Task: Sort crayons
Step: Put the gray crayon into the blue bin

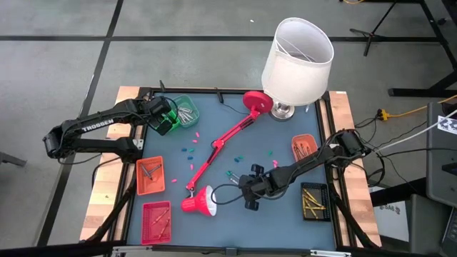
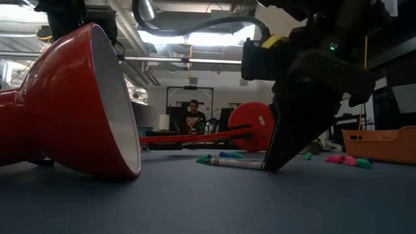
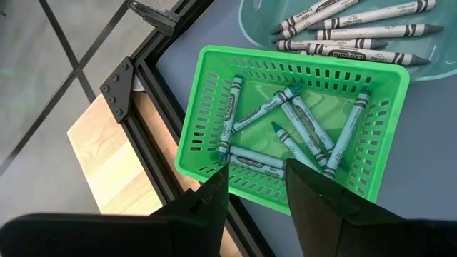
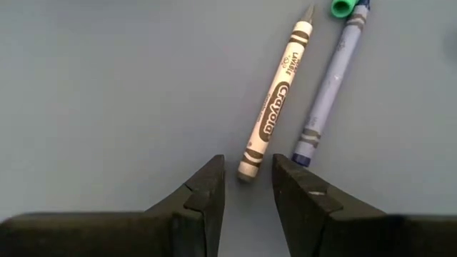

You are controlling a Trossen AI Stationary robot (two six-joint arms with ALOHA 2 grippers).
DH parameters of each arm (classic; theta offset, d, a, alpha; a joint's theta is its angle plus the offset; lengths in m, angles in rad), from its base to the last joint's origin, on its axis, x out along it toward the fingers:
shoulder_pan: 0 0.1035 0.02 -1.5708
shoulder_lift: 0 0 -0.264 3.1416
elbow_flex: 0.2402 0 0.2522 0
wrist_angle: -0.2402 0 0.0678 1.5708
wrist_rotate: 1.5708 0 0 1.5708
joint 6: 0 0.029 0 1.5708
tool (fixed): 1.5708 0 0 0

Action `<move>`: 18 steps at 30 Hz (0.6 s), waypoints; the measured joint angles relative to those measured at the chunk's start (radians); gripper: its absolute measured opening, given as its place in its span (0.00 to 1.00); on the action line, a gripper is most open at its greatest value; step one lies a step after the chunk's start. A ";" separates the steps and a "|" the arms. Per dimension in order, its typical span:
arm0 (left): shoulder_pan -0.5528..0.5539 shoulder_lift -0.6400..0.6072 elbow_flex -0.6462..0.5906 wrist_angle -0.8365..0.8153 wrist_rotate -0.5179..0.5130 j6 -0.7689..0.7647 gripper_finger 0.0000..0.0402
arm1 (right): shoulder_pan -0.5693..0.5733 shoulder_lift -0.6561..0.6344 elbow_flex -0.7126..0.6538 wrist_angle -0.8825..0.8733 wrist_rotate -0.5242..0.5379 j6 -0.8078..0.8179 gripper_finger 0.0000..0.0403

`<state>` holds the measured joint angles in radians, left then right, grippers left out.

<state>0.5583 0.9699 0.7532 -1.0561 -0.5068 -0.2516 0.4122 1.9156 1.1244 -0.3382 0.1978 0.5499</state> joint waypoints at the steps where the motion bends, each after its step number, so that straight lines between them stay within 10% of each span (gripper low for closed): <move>1: 0.000 0.000 0.000 0.000 0.001 0.000 0.30 | 0.000 0.000 0.000 0.000 0.000 0.000 0.29; 18: 0.000 0.000 0.000 0.006 0.034 0.021 0.30 | 0.000 0.000 0.000 -0.006 0.021 0.000 0.29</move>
<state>0.5583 0.9699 0.7532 -1.0504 -0.4725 -0.2303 0.4118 1.9156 1.1240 -0.3439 0.2184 0.5499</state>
